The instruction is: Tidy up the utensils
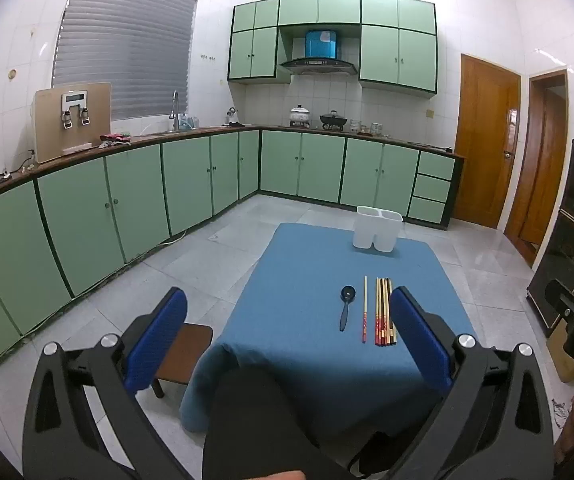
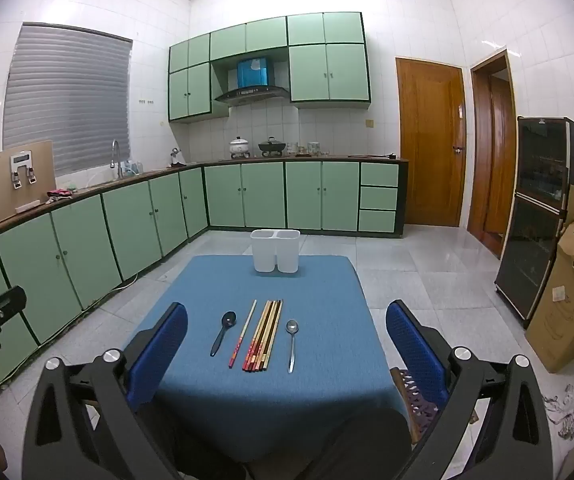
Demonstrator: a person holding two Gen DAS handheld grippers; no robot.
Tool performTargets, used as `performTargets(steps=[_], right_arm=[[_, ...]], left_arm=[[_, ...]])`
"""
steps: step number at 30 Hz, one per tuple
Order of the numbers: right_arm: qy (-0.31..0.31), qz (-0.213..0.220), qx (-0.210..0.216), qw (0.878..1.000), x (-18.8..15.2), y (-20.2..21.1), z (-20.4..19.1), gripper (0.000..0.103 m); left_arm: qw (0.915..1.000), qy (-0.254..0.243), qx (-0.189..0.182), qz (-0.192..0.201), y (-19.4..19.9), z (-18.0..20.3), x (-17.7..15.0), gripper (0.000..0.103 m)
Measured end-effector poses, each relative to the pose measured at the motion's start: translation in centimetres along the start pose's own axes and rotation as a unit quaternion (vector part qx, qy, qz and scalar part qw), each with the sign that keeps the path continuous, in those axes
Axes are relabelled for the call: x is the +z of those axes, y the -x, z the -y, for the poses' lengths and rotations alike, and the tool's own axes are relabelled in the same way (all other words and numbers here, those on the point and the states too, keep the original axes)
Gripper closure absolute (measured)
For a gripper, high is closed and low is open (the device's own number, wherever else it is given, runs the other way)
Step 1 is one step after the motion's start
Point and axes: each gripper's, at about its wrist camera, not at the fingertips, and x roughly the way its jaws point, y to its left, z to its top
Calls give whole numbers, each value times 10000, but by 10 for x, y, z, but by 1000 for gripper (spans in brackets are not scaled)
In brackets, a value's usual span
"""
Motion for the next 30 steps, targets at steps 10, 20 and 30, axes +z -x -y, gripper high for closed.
performTargets(steps=[10, 20, 30], right_arm=[[5, 13, -4, 10000, 0, 0, 0, 6], [-1, 22, 0, 10000, 0, 0, -1, 6], [-12, 18, 0, 10000, 0, 0, -1, 6]], left_arm=[[10000, -8, 8, 30, -2, -2, -2, 5], [10000, -25, -16, 25, 1, -1, 8, 5], [10000, -27, 6, 34, 0, -1, 3, 5]])
